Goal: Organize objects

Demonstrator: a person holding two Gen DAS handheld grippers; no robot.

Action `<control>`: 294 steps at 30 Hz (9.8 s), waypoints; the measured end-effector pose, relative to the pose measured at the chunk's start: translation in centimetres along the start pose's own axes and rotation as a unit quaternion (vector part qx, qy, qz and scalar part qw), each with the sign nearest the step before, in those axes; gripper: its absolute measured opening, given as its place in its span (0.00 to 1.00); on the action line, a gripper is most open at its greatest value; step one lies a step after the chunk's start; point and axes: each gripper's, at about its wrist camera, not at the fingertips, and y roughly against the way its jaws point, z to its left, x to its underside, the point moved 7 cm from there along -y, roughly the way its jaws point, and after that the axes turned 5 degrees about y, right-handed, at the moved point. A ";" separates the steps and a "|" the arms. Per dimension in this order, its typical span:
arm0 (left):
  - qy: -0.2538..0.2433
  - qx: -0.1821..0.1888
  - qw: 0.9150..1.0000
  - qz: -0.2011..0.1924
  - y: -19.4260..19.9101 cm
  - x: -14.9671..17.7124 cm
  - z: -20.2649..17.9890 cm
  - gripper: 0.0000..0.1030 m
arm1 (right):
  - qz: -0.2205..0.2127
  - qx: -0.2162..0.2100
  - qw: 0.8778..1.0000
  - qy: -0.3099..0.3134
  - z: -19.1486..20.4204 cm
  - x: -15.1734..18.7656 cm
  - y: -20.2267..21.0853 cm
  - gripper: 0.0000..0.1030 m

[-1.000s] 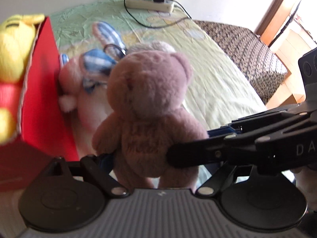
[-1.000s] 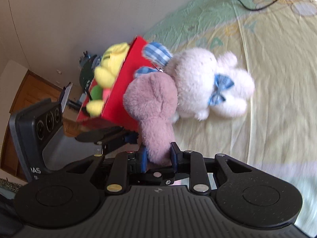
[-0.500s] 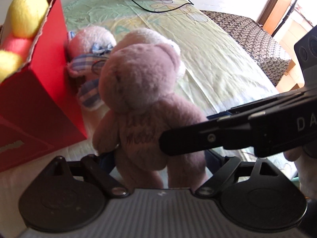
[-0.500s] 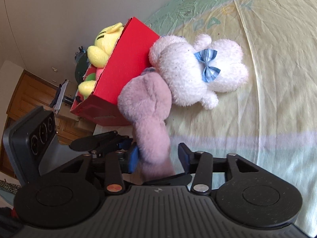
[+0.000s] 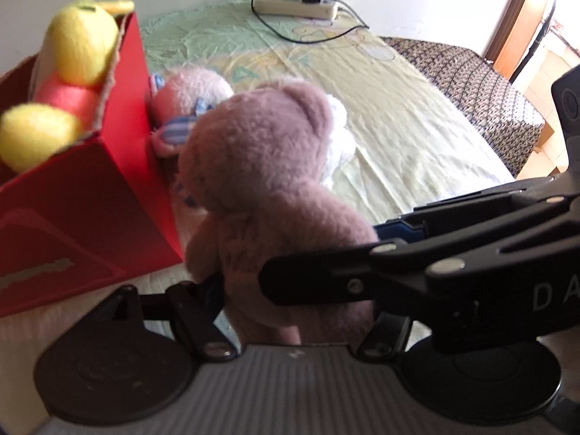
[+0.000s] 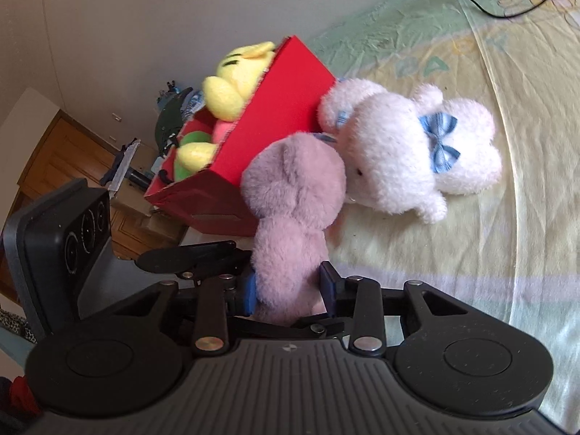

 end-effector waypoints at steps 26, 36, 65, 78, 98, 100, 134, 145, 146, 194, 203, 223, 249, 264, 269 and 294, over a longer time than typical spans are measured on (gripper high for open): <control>-0.060 0.034 0.981 -0.182 15.2 -6.1 8.0 0.66 | -0.145 0.009 0.983 0.113 14.6 -7.9 0.4 0.36; -0.054 0.004 0.986 -0.160 13.2 -8.8 16.7 0.65 | -0.134 0.015 0.986 0.094 16.4 -11.7 -8.4 0.36; -0.022 -0.031 0.999 -0.006 0.7 -8.4 23.4 0.67 | -0.013 0.125 0.992 0.028 10.6 -12.2 -17.3 0.29; -0.029 0.002 0.999 -0.017 2.5 -7.9 25.0 0.70 | -0.038 0.175 0.982 0.061 10.6 -13.2 -16.4 0.20; -0.031 0.077 0.996 -0.013 4.0 -7.0 24.7 0.78 | -0.011 0.248 0.947 0.201 11.0 -13.8 -16.6 0.20; -0.032 0.086 0.996 -0.010 3.9 -6.8 24.5 0.77 | -0.024 0.242 0.952 0.183 10.9 -13.8 -16.1 0.22; -0.043 0.014 0.999 0.005 3.6 -7.5 24.3 0.87 | 0.018 0.197 0.980 0.021 10.1 -10.5 -17.6 0.02; -0.046 -0.048 0.997 -0.026 5.4 -7.8 23.7 0.87 | -0.045 0.230 0.972 0.023 11.8 -9.9 -14.7 0.29; -0.047 -0.054 0.997 -0.028 5.6 -7.8 23.7 0.87 | -0.048 0.233 0.971 0.022 11.9 -9.8 -14.4 0.30; 0.041 -0.146 0.988 -0.029 8.8 -1.4 11.3 0.89 | -0.030 0.193 0.977 0.088 10.7 -3.3 -3.7 0.38; 0.039 -0.084 0.996 -0.015 5.8 -1.0 7.0 0.83 | -0.018 0.214 0.975 0.055 6.0 -1.2 -0.5 0.44; -0.025 -0.029 0.999 -0.008 0.1 -2.9 1.6 0.83 | -0.068 0.135 0.970 -0.189 -5.9 -0.4 0.2 0.55; -0.074 0.061 0.995 0.009 -2.7 -3.9 -2.4 0.86 | -0.005 0.044 0.994 -0.104 -7.4 -1.2 2.4 0.56; -0.081 0.087 0.993 -0.025 1.6 -3.7 -4.1 0.71 | -0.025 0.050 0.998 -0.039 -2.2 -1.4 5.8 0.56; -0.067 0.094 0.993 -0.030 2.7 -3.1 -2.6 0.76 | -0.021 0.044 0.996 -0.080 -1.7 -1.1 5.1 0.56; -0.068 0.202 0.973 0.085 -1.1 4.0 -6.5 0.74 | -0.053 0.132 0.971 -0.193 -6.2 0.8 6.3 0.54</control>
